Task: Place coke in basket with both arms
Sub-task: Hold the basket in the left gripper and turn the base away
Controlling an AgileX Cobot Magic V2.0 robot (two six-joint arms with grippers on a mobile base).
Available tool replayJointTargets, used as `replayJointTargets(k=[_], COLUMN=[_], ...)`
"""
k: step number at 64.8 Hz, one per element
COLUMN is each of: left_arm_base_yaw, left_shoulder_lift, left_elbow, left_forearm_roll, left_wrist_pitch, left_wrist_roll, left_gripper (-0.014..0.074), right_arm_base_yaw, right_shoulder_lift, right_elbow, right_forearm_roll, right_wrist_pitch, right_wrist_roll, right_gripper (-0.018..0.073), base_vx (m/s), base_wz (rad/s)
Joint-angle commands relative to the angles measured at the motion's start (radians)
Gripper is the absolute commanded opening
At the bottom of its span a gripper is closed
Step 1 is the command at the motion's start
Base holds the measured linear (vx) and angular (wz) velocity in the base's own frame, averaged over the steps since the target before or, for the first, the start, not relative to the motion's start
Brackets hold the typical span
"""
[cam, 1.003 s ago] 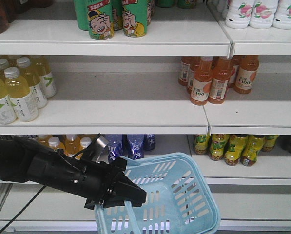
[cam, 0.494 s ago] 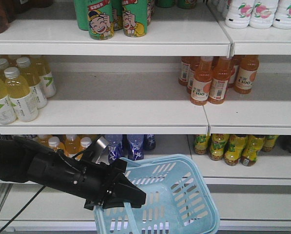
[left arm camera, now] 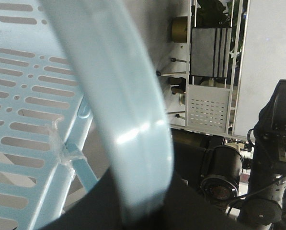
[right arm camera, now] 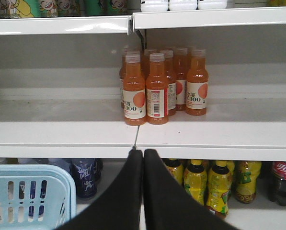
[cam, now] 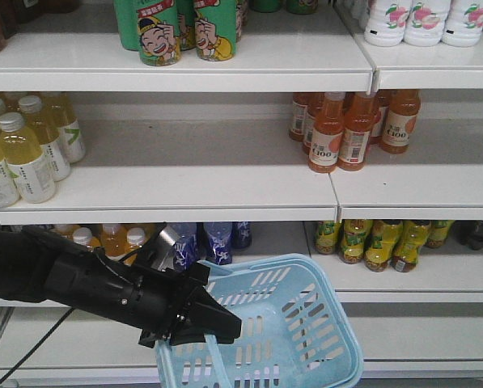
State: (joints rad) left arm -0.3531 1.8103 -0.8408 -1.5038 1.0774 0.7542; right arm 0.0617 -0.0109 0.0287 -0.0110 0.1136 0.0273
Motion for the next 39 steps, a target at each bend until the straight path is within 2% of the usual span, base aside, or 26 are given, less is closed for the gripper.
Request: replayJointTargets(k=[1,39], left_arm_base_yaw=[-0.003,-0.003], left_shoulder_lift=[-0.051,-0.051], left_elbow=[-0.016,-0.016], left_forearm_roll=[-0.064,-0.064], left_wrist_pitch=[0.078,0.078], left_wrist_roll=[0.014,0.014], left_gripper=[-0.0008,-0.0008], right_arm_base_yaw=[0.001,0.001], right_shoulder_lift=[-0.013,-0.013], right_elbow=[0.007,0.007], right_forearm_roll=[-0.005,-0.005], right_wrist_pitch=[-0.072,-0.072], right_wrist_roll=[-0.003,-0.003], right_gripper=[-0.0010,-0.0010], base_vx=[-0.02,-0.03], base_wz=[-0.11,-0.24])
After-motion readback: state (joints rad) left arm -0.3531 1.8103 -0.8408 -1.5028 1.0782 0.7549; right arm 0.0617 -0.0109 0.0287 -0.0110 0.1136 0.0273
